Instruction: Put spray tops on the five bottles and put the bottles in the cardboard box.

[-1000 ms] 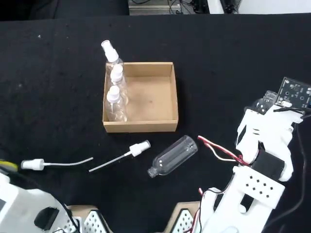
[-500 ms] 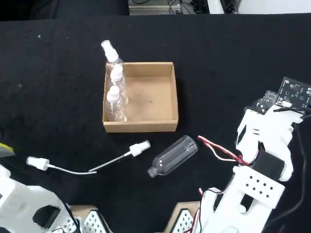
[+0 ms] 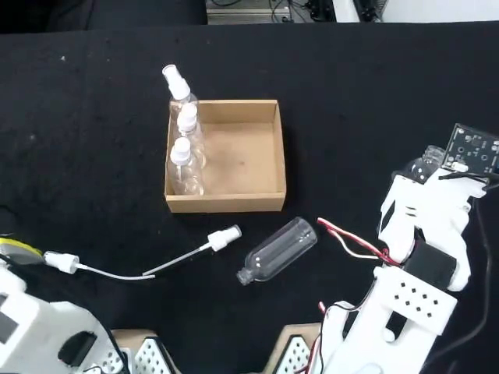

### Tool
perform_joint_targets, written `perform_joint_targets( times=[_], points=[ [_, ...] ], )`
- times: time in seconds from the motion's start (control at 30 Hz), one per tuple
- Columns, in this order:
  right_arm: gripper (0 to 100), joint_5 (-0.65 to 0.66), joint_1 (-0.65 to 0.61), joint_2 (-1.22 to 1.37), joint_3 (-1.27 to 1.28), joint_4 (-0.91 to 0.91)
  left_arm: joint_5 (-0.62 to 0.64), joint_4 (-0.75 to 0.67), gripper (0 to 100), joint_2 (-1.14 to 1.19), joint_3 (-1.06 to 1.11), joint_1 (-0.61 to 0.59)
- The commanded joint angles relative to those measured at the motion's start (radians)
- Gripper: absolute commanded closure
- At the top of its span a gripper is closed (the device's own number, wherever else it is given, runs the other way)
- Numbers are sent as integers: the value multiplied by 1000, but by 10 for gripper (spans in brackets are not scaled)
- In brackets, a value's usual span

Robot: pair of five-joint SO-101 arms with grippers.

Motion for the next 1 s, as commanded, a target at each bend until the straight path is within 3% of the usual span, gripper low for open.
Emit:
perform_joint_targets(
  times=[0.0,0.33,0.67,0.87,0.97],
  points=[
    [986,2,-17,-31,-8,2,71,-95,694,-170,119,44],
    [986,2,-17,-31,-7,2,310,-269,694,-245,394,257],
    [986,2,-17,-31,-7,2,365,-364,697,-245,475,274],
    [986,2,-17,-31,-7,2,359,-361,911,-245,478,274],
    [986,2,-17,-31,-7,2,358,-364,917,-245,472,272]
  ],
)
